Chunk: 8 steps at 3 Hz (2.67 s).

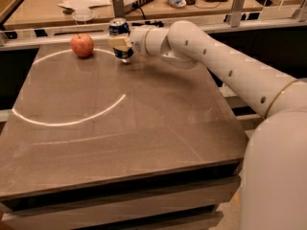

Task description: Move pepsi can near apple

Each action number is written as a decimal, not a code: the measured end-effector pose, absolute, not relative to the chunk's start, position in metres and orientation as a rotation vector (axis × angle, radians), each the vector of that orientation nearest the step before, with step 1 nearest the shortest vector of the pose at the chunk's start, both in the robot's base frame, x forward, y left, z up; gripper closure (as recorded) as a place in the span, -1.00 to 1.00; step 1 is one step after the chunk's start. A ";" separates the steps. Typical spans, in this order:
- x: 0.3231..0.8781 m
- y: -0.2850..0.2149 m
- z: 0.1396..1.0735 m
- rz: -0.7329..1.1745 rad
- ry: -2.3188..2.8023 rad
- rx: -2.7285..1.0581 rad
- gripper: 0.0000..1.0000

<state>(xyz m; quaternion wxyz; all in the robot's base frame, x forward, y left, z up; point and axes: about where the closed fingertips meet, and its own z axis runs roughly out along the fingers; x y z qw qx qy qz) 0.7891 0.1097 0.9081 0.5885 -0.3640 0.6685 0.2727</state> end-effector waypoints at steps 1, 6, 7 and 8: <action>0.801 0.137 0.900 0.678 1.563 -0.856 1.00; 0.820 0.188 0.886 0.676 1.483 -0.916 -0.95; 0.805 0.166 0.899 0.644 1.486 -0.918 -1.00; 0.773 0.095 0.911 0.532 1.546 -0.901 -1.00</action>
Offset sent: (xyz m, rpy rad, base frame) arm 0.0348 0.0625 -0.0262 0.0381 0.0144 0.0626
